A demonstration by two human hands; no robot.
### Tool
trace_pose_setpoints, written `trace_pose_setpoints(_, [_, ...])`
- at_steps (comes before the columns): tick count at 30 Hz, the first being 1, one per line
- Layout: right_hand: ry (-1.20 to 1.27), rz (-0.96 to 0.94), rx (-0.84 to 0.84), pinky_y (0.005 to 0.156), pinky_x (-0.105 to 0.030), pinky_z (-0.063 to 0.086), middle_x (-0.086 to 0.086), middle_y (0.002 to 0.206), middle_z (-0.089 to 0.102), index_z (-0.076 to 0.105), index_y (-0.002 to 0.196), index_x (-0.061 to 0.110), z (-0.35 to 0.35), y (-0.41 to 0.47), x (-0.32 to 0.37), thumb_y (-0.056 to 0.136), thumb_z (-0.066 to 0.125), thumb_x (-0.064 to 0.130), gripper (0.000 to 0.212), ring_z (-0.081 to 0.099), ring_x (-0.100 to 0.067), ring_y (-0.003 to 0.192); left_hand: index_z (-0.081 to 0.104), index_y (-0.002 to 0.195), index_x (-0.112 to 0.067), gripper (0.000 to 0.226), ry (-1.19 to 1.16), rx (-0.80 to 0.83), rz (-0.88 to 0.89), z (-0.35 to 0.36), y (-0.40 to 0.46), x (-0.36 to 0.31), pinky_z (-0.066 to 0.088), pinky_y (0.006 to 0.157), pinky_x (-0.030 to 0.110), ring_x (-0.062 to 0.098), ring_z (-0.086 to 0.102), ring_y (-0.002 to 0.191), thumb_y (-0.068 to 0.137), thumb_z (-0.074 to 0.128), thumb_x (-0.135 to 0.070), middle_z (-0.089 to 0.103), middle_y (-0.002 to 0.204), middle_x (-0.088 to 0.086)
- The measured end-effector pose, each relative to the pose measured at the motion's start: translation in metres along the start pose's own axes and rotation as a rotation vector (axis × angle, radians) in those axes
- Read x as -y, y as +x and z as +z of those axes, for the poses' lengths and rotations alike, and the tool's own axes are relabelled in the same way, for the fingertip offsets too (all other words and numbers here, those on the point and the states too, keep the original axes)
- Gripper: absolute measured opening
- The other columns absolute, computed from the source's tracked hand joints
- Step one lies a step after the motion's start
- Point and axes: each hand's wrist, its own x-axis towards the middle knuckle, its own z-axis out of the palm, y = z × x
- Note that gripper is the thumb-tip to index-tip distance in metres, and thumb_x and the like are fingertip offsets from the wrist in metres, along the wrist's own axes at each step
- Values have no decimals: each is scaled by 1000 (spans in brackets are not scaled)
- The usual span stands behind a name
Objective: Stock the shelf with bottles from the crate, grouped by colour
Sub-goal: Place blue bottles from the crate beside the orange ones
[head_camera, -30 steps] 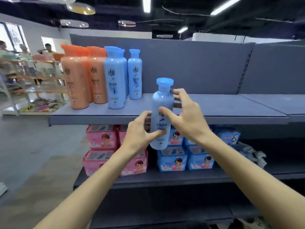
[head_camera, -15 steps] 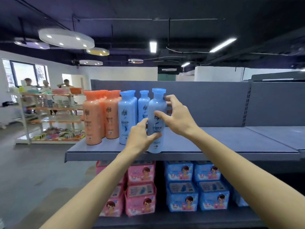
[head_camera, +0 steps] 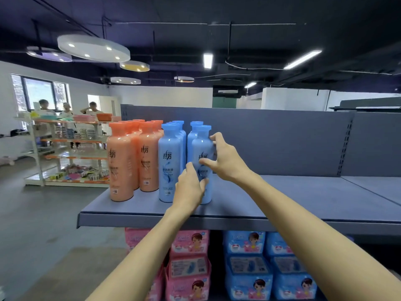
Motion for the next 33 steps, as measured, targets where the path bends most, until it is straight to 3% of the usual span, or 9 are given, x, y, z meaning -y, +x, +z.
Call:
trace_pose_setpoints(6, [-13,-15,-4,55,-22,37,0,100,49,35,129,11,18,25,-12,88,72,22,56,45,-8,65,37,126,0,35,127,-94,-96,23,18,-1,40,89,37,34,52,116,101,47,-22,51,126,16])
trace_pose_setpoints(12, [8,0,15,80,-29,43,-10,128,54,34,130,13,30,47,-23,88,72,24,58,54,-22,100,35,127,2,34,141,-153,-148,42,37,4,44,85,34,34,55,110,99,48,-10,44,128,18])
trace_pose_setpoints(19, [9,1,21,89,-38,51,-8,124,53,34,128,16,35,61,-33,86,73,26,58,57,-25,105,32,129,5,41,211,-180,-157,56,50,9,47,85,30,33,55,109,93,48,-3,38,129,19])
trace_pose_setpoints(22, [9,-1,10,84,-38,52,-8,121,54,34,128,15,37,62,-34,87,72,25,57,57,-24,100,31,131,7,44,245,-190,-143,58,50,12,47,86,28,31,56,109,92,49,-2,39,129,19])
trace_pose_setpoints(25, [2,8,12,73,-30,43,-8,112,51,33,129,14,38,60,-32,88,71,23,56,49,-21,89,32,131,8,43,265,-191,-124,57,50,12,47,86,27,29,56,109,93,48,-5,40,129,19])
trace_pose_setpoints(30, [-55,52,38,70,-30,39,-11,109,54,30,132,11,33,53,-15,91,68,22,57,48,-24,82,27,137,10,53,235,-138,-144,43,37,6,46,90,29,32,52,115,93,53,-6,38,134,21])
trace_pose_setpoints(33, [-152,99,65,61,-34,40,-9,86,54,27,140,13,26,45,-6,96,62,28,59,53,-27,75,30,134,7,51,255,-98,-114,36,17,3,46,87,32,34,53,111,93,56,-9,38,131,18])
